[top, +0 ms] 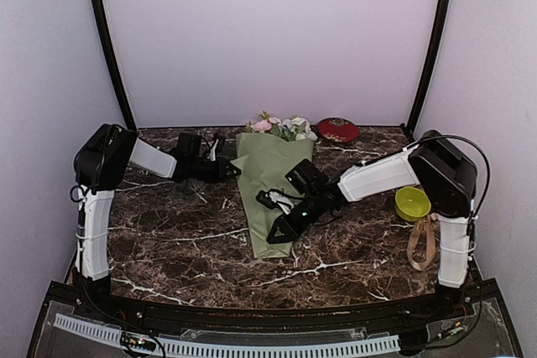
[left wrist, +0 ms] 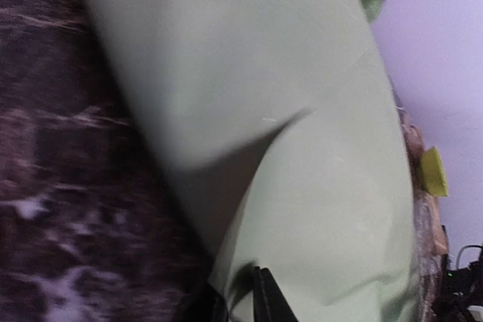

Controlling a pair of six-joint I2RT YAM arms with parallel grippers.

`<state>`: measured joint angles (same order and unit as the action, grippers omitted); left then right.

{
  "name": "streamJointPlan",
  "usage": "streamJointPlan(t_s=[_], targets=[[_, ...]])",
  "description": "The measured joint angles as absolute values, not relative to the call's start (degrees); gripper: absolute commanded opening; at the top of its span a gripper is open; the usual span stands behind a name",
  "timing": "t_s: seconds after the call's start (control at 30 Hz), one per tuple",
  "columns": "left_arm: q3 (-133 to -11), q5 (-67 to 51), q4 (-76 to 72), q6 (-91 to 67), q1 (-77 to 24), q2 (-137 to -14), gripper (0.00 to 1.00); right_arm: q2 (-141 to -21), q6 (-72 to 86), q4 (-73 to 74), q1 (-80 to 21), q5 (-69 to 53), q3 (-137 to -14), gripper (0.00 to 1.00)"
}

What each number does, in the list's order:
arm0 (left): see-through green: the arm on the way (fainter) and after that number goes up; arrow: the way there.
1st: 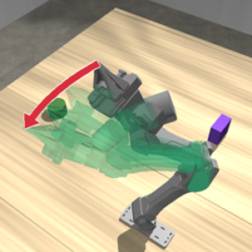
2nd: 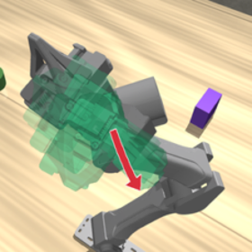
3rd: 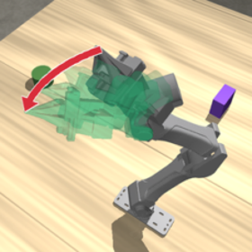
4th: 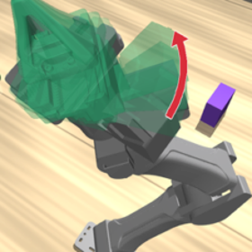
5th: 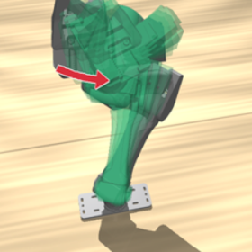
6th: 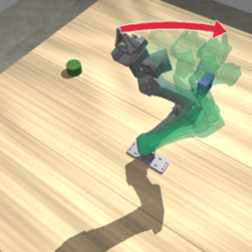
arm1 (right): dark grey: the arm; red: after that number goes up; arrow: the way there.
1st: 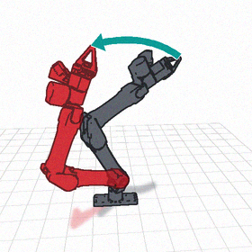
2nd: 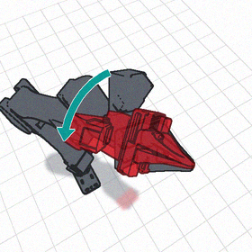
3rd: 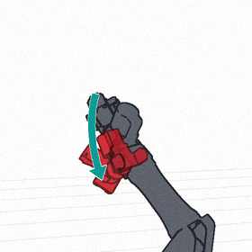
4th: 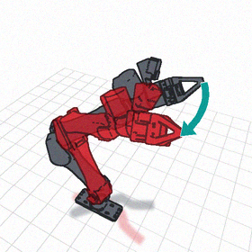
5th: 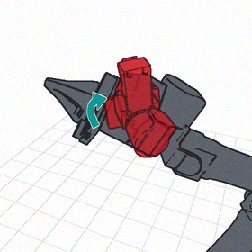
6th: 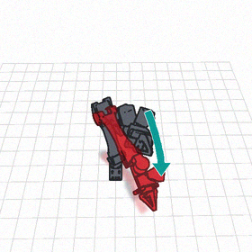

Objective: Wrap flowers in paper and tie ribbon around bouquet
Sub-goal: Press the fold line of the folded wrapping paper.

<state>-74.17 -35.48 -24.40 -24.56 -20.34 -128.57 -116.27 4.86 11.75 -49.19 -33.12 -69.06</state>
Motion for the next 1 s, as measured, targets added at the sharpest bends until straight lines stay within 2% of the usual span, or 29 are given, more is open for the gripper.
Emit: streamJointPlan(t_s=[0.1,0.27,0.4,0.5,0.7,0.83,1.0], targets=[[-78.0,-29.5,-18.8,-23.4,-17.6,-128.6,0.21,-116.3,4.8,11.8,-49.3,-32.9,-69.3,0.13],[-80.4,-20.7,-11.9,-18.6,-15.8,-126.5,0.23,-116.3,4.8,12.2,-49.5,-32.3,-69.5,0.13],[-76.3,-14.3,-7.8,-13.3,-18.2,-118.2,0.2,-116.3,4.8,12.7,-49.6,-31.8,-69.8,0.13],[-70.7,-10.8,-6.6,-9.7,-24.1,-108.5,0.18,-116.3,4.8,13.3,-49.8,-31.3,-70.1,0.14],[-57.2,-17.2,-11.6,-7.1,-37.1,-95.5,0.16,-116.2,5.3,13.4,-50.0,-30.4,-70.2,0.14],[-51.9,-21.1,-12.1,-7.1,-39.1,-98.5,0.18,-116.0,6.3,13.1,-50.2,-29.9,-70.0,0.14],[-52.1,-23.4,-10.3,-5.0,-42.3,-104.4,0.17,-115.7,7.0,12.1,-50.4,-29.5,-69.3,0.14]])
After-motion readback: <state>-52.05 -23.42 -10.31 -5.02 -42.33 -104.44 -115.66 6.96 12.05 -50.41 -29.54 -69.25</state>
